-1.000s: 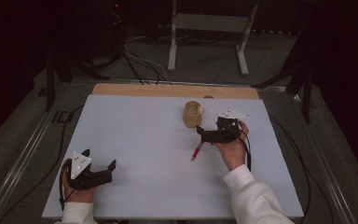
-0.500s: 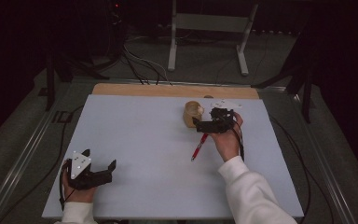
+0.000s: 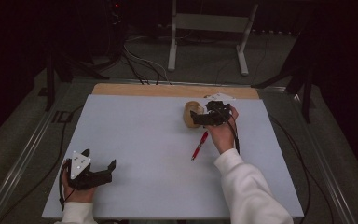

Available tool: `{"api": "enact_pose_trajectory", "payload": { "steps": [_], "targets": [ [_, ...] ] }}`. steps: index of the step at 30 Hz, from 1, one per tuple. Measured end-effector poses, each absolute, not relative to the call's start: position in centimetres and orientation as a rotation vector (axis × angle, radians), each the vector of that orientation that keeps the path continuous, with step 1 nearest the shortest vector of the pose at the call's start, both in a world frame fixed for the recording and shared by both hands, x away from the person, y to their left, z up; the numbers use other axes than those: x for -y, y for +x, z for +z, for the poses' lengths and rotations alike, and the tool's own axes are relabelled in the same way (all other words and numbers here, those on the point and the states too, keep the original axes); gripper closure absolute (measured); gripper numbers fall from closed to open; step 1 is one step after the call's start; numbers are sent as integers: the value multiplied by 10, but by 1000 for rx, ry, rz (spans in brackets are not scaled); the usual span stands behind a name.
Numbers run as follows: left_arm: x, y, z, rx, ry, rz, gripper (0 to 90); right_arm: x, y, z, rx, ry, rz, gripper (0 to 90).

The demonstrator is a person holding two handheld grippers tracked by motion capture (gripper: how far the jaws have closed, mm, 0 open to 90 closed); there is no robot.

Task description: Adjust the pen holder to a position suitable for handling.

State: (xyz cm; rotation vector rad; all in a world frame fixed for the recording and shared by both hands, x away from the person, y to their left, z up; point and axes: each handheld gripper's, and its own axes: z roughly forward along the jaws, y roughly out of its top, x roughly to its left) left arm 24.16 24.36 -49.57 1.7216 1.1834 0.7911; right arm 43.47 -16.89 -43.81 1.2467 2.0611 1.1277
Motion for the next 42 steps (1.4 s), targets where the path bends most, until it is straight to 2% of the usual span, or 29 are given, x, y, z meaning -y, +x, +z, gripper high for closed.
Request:
{"api": "enact_pose_trajectory", "payload": {
  "steps": [12, 15, 16, 24, 31, 34, 36, 42],
  "targets": [
    [-243, 242, -496, -1182, 1721, 793, 2, 167, 453, -451, -2045, 1314, 1101, 9],
    [-243, 242, -496, -1183, 1720, 790, 2, 166, 456, -456, -2030, 1332, 1104, 81],
    [-243, 242, -496, -1182, 1720, 791, 2, 165, 457, -457, -2028, 1335, 1104, 137],
    [-243, 242, -496, -1182, 1724, 788, 2, 163, 467, -475, -2012, 1403, 1073, 374],
    [-243, 242, -496, -1181, 1724, 788, 2, 161, 471, -481, -2016, 1470, 1097, 549],
    [-243, 243, -497, -1183, 1726, 787, 2, 161, 471, -481, -2016, 1485, 1096, 564],
    [-243, 242, -497, -1181, 1726, 788, 2, 161, 469, -479, -2018, 1481, 1068, 635],
    [-243, 243, -497, -1181, 1729, 789, 2, 159, 467, -479, -2016, 1473, 1047, 645]
  ]
}}
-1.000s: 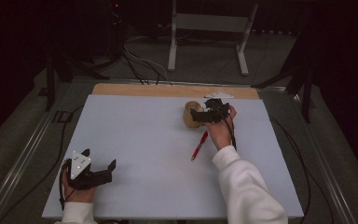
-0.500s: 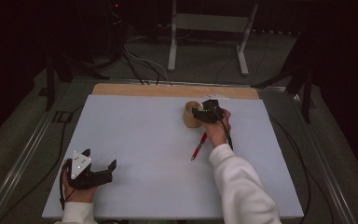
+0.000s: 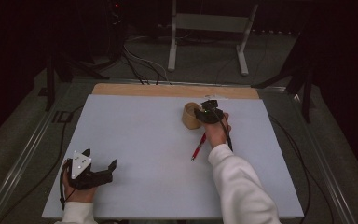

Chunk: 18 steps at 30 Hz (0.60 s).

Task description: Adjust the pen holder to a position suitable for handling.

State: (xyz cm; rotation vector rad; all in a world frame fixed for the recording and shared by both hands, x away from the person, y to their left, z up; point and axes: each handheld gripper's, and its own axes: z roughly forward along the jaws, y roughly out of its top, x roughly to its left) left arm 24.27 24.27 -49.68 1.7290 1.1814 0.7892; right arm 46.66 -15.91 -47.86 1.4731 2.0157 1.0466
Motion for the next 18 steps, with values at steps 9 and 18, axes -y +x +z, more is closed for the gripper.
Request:
{"api": "enact_pose_trajectory", "payload": {
  "steps": [9, 18],
  "targets": [
    [-243, 243, -497, -1184, 1728, 789, 2, 160, 462, -478, -2030, 1472, 1067, 646],
    [-243, 243, -497, -1185, 1732, 790, 2, 145, 442, -475, -2127, 1397, 1120, 646]
  ]
}}
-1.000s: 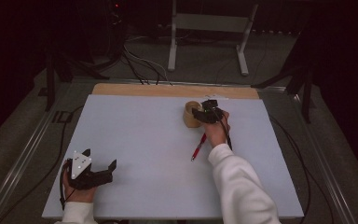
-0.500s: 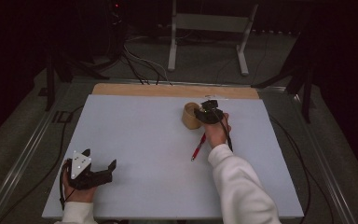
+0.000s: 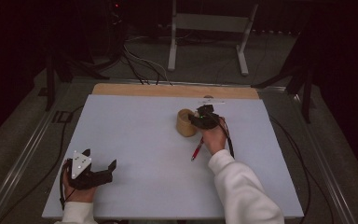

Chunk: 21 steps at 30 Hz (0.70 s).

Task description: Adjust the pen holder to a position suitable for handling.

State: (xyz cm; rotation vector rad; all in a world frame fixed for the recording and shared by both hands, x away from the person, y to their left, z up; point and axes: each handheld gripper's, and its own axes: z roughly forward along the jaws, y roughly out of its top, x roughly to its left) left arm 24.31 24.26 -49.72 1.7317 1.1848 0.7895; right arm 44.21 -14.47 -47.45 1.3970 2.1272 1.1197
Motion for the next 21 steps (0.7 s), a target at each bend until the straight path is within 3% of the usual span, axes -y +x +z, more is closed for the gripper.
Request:
{"api": "enact_pose_trajectory", "payload": {
  "steps": [21],
  "targets": [
    [-242, 243, -497, -1184, 1740, 789, 2, 98, 389, -473, -2293, 1143, 1213, 646]
  ]
}}
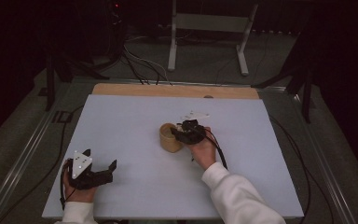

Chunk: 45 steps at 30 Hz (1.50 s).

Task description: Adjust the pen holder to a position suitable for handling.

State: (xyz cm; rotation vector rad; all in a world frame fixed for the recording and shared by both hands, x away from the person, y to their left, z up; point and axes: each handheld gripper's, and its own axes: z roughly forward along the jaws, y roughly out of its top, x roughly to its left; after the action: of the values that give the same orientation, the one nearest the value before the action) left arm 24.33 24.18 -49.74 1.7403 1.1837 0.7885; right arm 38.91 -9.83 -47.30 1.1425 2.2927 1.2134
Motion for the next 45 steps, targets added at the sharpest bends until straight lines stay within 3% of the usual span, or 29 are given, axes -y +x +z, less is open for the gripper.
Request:
{"api": "enact_pose_trajectory", "payload": {
  "steps": [13, 16, 19, 20, 25, 30, 45],
  "targets": [
    [-240, 244, -498, -1180, 1750, 784, 2, 103, 381, -480, -2317, 1113, 1212, 614],
    [-240, 244, -498, -1184, 1747, 784, 2, 106, 387, -479, -2357, 1164, 1241, 365],
    [-241, 244, -498, -1183, 1747, 783, 2, 107, 387, -478, -2325, 1158, 1223, 204],
    [-241, 244, -498, -1183, 1747, 783, 2, 107, 387, -478, -2325, 1158, 1223, 204],
    [-240, 244, -499, -1182, 1751, 781, 2, 109, 385, -475, -2312, 1145, 1213, 39],
    [-240, 245, -499, -1183, 1755, 780, 2, 112, 383, -470, -2317, 1130, 1211, 0],
    [-240, 245, -499, -1184, 1754, 781, 2, 130, 377, -451, -2352, 1017, 1216, 1]
  ]
}}
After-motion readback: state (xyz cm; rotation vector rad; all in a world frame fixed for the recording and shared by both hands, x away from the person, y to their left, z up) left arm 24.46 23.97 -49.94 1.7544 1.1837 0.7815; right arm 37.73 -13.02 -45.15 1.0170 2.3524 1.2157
